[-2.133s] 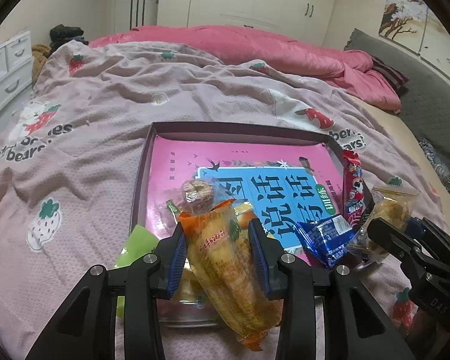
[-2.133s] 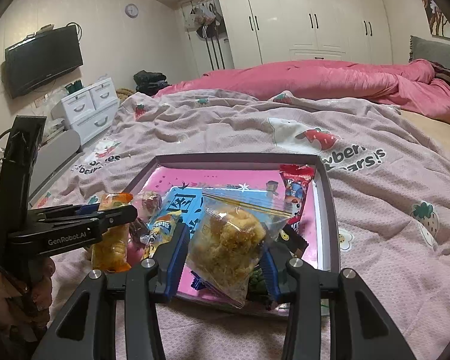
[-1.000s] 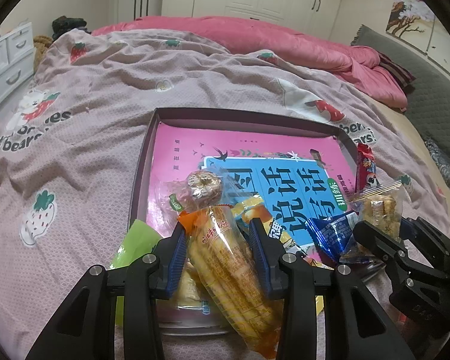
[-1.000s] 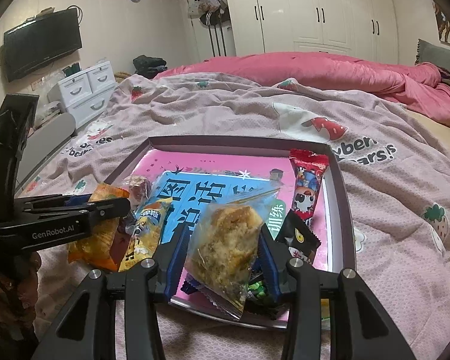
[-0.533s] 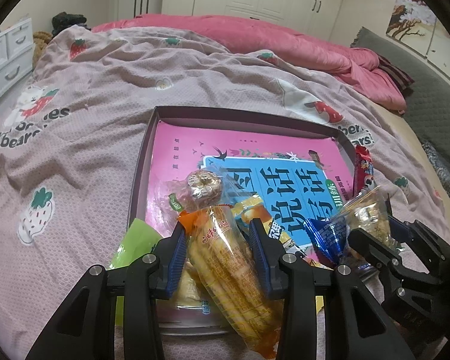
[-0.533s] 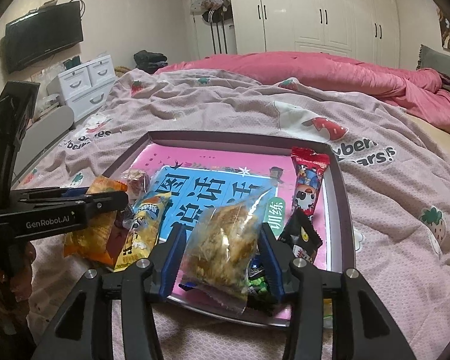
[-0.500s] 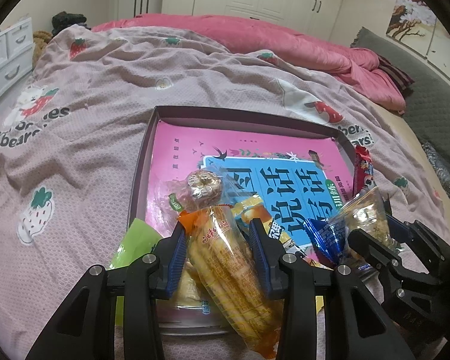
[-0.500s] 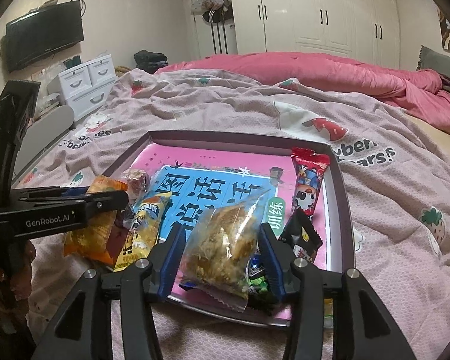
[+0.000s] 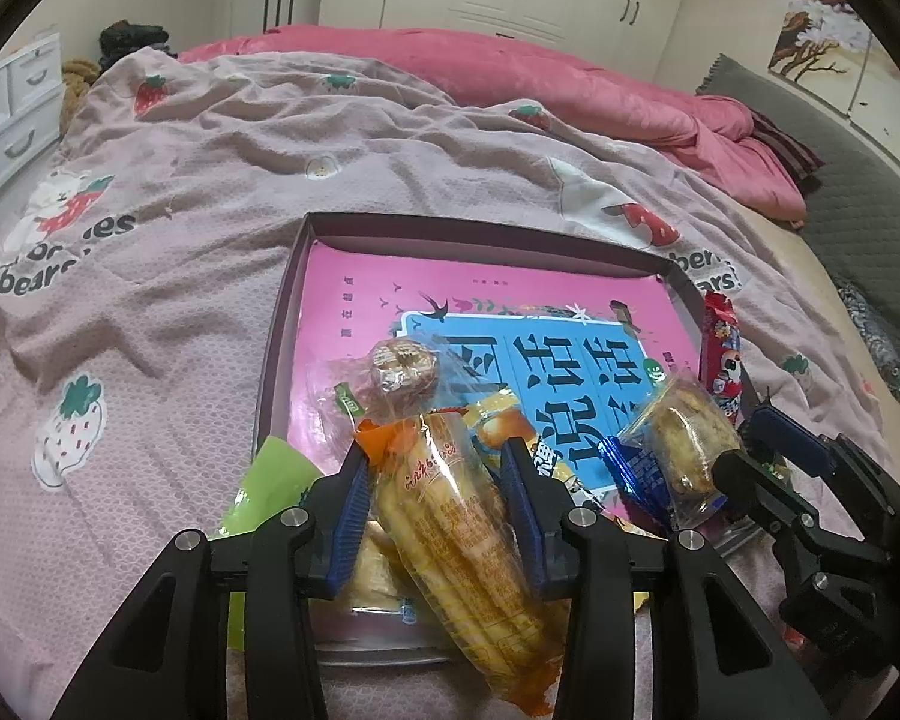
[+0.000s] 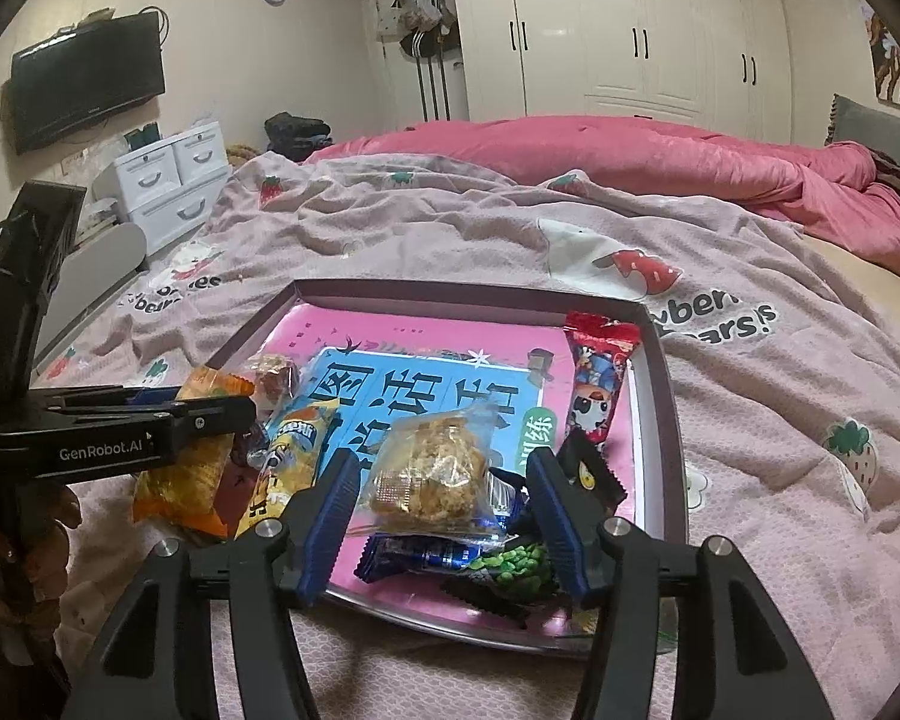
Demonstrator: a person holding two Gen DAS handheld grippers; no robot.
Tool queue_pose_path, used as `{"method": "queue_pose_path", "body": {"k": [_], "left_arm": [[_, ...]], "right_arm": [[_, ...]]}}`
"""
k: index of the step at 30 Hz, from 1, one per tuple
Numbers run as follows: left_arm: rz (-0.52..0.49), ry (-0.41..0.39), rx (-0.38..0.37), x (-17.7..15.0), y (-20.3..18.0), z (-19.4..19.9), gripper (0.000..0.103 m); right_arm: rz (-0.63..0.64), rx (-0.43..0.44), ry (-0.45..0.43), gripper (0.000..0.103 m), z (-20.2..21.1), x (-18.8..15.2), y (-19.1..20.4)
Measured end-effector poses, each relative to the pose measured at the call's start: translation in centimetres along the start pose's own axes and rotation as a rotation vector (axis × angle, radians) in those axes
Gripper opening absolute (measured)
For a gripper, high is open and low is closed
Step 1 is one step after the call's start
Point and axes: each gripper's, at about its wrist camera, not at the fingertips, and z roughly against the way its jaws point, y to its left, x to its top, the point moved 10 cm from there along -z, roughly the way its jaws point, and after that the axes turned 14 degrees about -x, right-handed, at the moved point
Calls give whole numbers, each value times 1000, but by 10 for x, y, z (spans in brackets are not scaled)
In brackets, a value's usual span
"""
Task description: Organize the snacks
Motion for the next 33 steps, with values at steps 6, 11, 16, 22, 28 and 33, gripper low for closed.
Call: {"method": "queue_pose_path", "body": {"k": [6, 11, 16, 22, 28, 33], "left_arm": [[-2, 3, -5, 0, -3, 3, 59], [-11, -5, -7, 2, -5, 9, 66], [-24, -23, -1, 5, -8, 20, 74], [-41, -31, -2, 2, -16, 36, 78], [-65, -30, 14, -8, -25, 56, 79], [-77, -24, 20, -20, -29, 71, 81]], "right_arm": [[-7, -17, -19, 59, 6, 3, -4], [-18, -31, -34, 64, 12, 6, -9], [-36, -40, -57, 65, 23, 8, -14], [-37, -58, -102, 75, 46, 13, -15], [-42, -49, -79, 79, 59, 5, -8], [-43, -53, -87, 93, 73, 3, -5]]}}
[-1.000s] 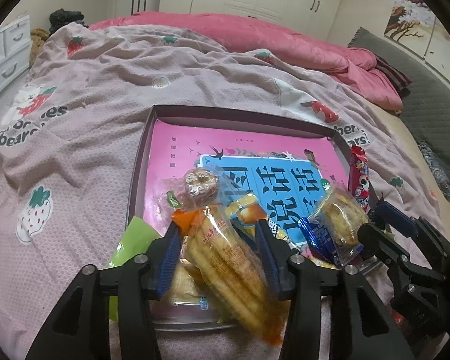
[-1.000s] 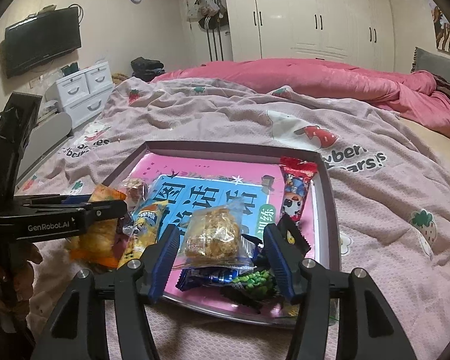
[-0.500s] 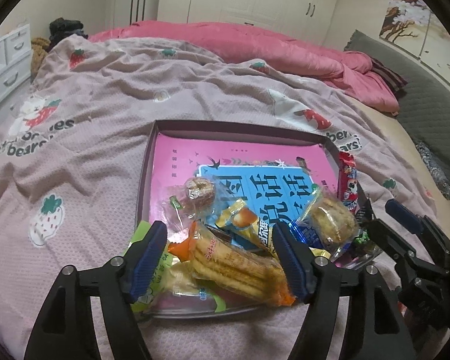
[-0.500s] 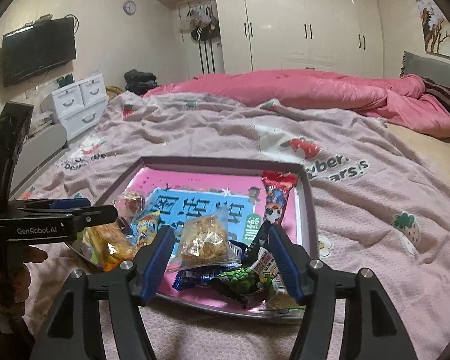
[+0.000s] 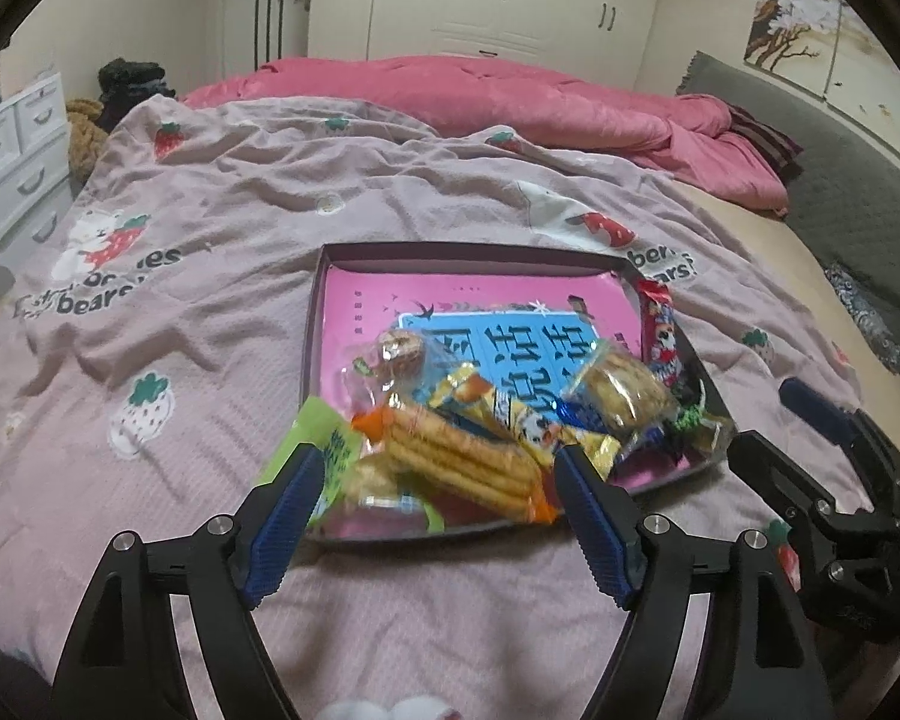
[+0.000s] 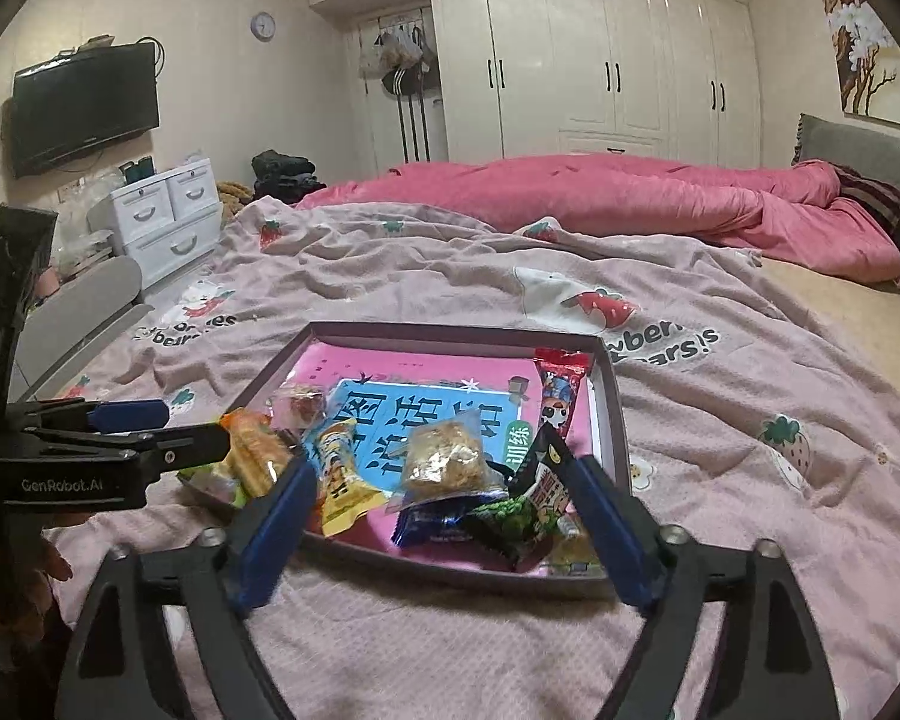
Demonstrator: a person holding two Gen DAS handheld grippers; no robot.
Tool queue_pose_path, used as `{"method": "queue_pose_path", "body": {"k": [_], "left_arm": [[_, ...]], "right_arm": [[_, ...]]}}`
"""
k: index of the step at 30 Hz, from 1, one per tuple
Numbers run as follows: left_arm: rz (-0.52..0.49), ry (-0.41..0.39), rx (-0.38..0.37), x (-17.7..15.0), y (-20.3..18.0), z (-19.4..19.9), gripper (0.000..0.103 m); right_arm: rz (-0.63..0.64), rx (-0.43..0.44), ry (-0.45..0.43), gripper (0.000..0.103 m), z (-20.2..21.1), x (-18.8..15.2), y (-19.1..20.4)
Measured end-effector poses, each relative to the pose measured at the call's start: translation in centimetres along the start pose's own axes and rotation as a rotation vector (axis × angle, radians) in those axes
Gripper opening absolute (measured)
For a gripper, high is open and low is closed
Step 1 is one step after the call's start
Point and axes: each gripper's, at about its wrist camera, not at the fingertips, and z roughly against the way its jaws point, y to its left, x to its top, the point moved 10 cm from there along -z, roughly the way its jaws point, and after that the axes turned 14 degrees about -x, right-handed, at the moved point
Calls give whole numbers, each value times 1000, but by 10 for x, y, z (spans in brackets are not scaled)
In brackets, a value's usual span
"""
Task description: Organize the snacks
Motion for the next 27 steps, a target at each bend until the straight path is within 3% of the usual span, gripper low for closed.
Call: {"method": "queue_pose_path", "body": {"k": [16, 27], "left_arm": [[-43, 58, 36, -54, -20, 38, 81], [-47, 73, 59, -70, -23, 52, 81]], "right_arm": [[-40, -31, 76, 98, 39, -33, -4], [-57, -51, 133, 98, 55, -53, -4]]}}
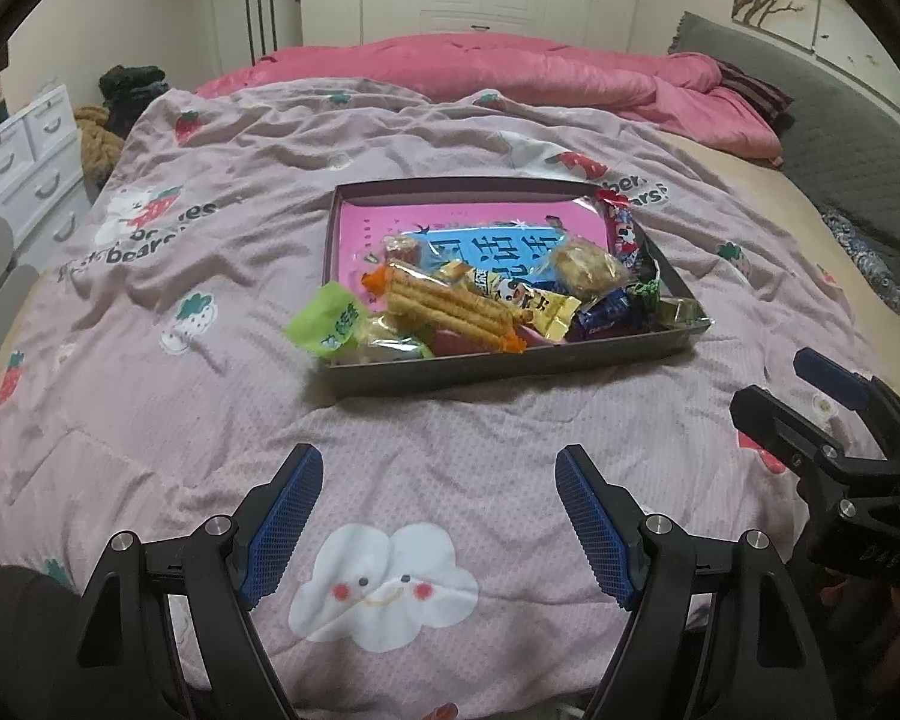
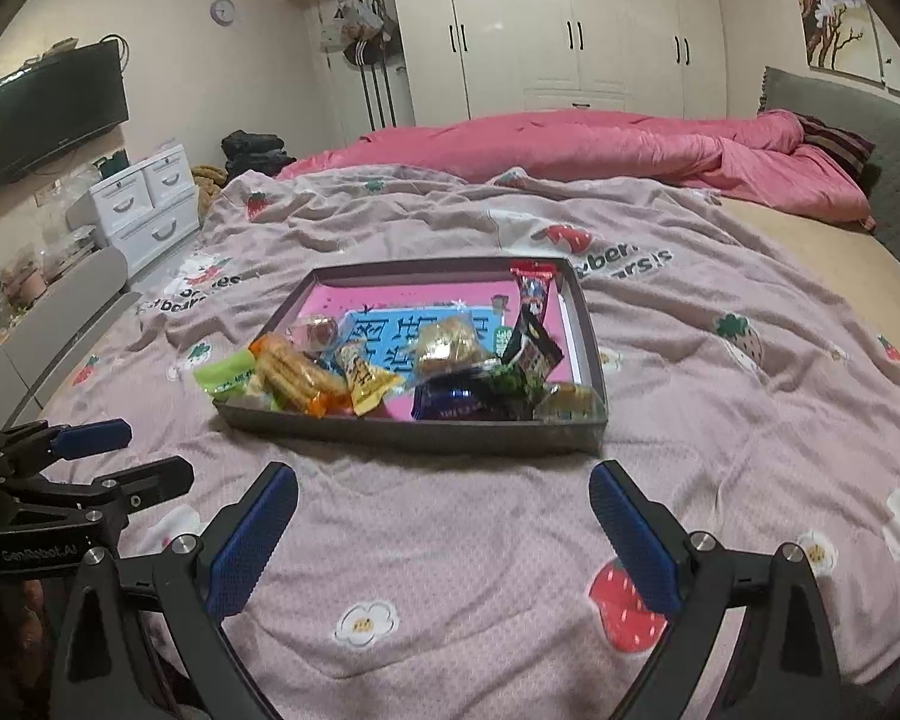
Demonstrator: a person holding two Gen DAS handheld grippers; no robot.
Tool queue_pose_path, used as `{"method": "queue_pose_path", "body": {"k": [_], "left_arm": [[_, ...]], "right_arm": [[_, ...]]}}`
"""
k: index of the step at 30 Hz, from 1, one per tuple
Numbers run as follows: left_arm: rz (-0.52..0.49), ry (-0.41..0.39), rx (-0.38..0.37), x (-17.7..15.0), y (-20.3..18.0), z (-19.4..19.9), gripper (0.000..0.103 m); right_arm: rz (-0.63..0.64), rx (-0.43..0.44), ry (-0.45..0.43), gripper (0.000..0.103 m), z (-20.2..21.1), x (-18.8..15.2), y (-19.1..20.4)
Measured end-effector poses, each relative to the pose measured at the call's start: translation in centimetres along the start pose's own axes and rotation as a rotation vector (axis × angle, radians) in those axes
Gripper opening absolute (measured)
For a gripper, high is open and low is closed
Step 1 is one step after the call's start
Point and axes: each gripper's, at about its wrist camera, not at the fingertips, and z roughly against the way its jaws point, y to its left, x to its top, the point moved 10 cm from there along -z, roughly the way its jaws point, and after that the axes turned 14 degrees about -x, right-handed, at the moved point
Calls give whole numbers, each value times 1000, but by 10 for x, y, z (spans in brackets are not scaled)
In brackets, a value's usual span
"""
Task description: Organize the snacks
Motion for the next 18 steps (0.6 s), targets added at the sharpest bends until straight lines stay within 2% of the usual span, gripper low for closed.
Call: {"method": "queue_pose_path", "body": {"k": [18], "left_arm": [[15, 18, 22, -5, 5, -3, 81]], "right_arm": [[-1, 5, 22, 98, -1, -7, 2]]}}
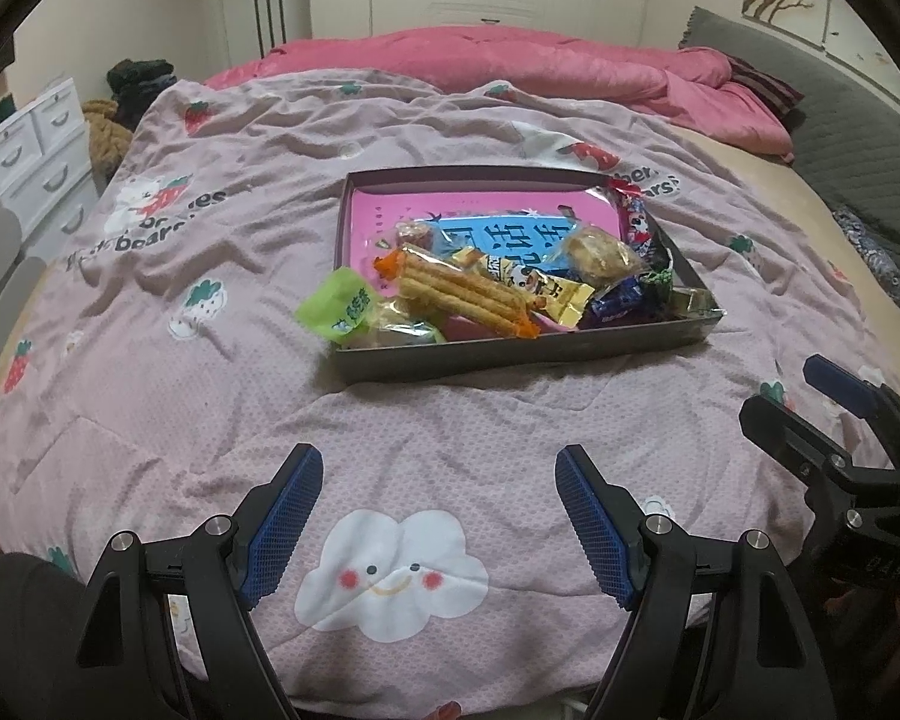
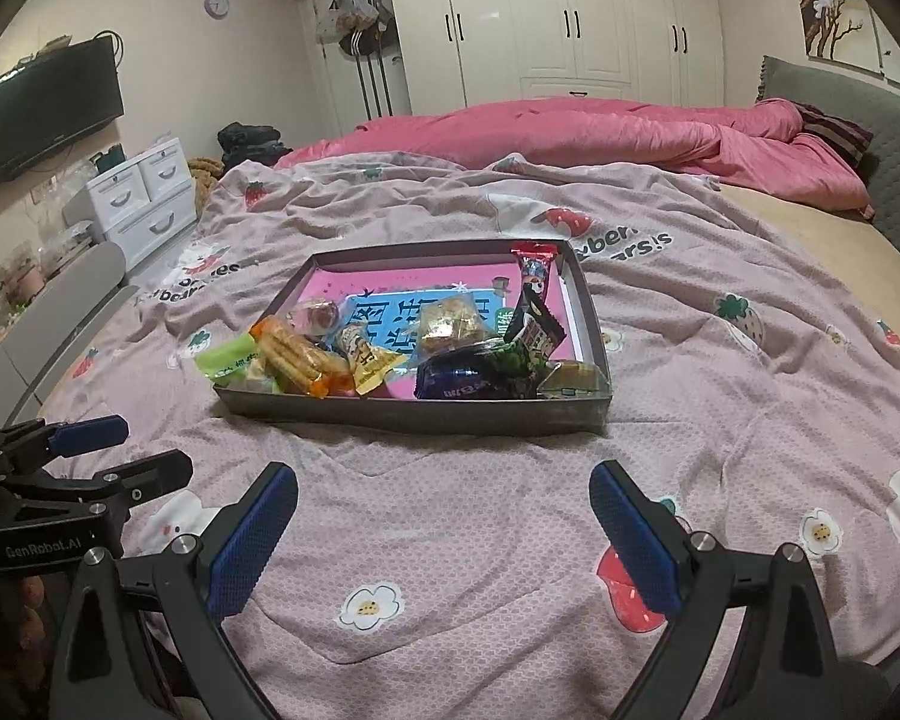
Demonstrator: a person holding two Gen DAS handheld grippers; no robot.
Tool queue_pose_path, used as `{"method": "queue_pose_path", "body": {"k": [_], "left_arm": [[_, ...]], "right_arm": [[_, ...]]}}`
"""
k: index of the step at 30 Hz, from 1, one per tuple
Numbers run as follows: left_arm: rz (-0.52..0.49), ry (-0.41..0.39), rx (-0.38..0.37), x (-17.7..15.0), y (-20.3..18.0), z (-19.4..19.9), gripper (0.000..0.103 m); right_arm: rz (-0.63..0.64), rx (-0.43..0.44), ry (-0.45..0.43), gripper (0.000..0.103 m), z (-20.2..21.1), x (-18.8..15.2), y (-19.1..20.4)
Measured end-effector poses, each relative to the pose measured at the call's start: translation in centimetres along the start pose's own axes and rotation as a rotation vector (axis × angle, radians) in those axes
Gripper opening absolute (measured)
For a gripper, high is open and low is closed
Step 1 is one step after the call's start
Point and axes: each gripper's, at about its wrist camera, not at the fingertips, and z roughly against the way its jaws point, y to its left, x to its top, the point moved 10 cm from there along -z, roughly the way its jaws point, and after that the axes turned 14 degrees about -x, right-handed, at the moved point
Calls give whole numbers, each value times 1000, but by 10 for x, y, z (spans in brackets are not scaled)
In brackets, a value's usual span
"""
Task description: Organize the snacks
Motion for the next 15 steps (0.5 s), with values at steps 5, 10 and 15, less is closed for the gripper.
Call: {"method": "queue_pose_path", "body": {"k": [5, 10, 15], "left_arm": [[3, 11, 4, -1, 1, -3, 81], [4, 14, 6, -2, 2, -4, 81], [7, 18, 10, -3, 3, -5, 81]], "right_arm": [[-2, 0, 5, 99, -2, 0, -1], [2, 1, 10, 99, -5, 0, -2], [7, 1, 7, 99, -6, 0, -2]]}}
